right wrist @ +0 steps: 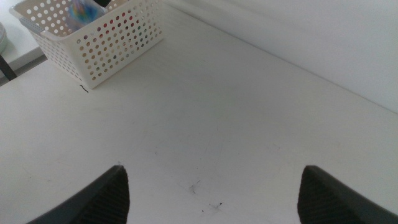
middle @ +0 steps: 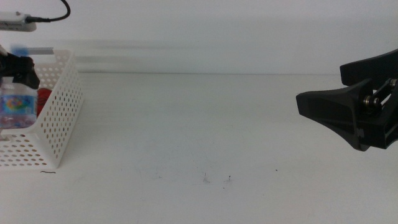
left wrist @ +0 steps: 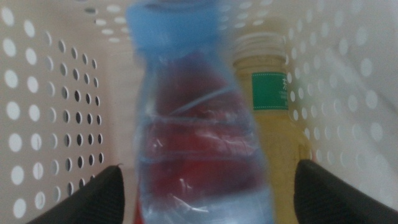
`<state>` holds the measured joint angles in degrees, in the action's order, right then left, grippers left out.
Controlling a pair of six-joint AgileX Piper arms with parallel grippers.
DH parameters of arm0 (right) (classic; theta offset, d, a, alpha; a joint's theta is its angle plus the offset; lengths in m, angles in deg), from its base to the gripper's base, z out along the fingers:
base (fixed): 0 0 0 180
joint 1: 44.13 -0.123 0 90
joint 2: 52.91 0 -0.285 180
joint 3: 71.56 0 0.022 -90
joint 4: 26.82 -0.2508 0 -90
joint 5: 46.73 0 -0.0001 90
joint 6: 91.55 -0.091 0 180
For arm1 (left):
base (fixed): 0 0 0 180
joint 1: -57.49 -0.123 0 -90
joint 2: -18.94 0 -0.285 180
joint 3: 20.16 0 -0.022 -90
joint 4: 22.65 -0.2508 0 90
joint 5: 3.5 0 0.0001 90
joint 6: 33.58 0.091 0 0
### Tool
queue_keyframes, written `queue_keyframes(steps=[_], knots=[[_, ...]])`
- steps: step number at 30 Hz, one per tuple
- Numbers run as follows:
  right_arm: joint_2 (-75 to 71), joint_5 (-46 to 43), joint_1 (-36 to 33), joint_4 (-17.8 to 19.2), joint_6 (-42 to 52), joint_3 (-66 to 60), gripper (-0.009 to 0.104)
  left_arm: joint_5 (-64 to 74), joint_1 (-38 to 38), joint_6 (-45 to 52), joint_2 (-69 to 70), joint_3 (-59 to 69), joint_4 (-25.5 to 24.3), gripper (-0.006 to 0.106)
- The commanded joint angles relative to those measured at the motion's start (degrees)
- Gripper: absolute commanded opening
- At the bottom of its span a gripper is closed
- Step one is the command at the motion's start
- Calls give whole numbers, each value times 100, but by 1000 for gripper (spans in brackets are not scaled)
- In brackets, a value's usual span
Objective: Use arms to grab the bottles and put them into the dustbin to the left of the table.
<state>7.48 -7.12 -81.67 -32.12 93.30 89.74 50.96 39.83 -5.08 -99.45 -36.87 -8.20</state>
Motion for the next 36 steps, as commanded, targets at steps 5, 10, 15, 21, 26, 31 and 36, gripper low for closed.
queue_keyframes(steps=[5,10,15,21,26,31,36], knots=[[-32,-51,43,38,10,41,91,208,150,-35,84,-68,-99,94],[-32,-51,43,38,10,41,91,484,350,-511,335,-181,-460,94],[-32,-51,43,38,10,41,91,501,566,-699,919,-220,-549,94],[-32,-51,43,38,10,41,91,851,983,-798,1739,-220,-379,94],[-32,-51,43,38,10,41,91,914,1501,-914,2374,-122,272,94],[-32,-51,43,38,10,41,91,605,2250,-901,3124,278,449,94],[-32,-51,43,38,10,41,91,-271,3047,-901,3996,1266,633,94]])
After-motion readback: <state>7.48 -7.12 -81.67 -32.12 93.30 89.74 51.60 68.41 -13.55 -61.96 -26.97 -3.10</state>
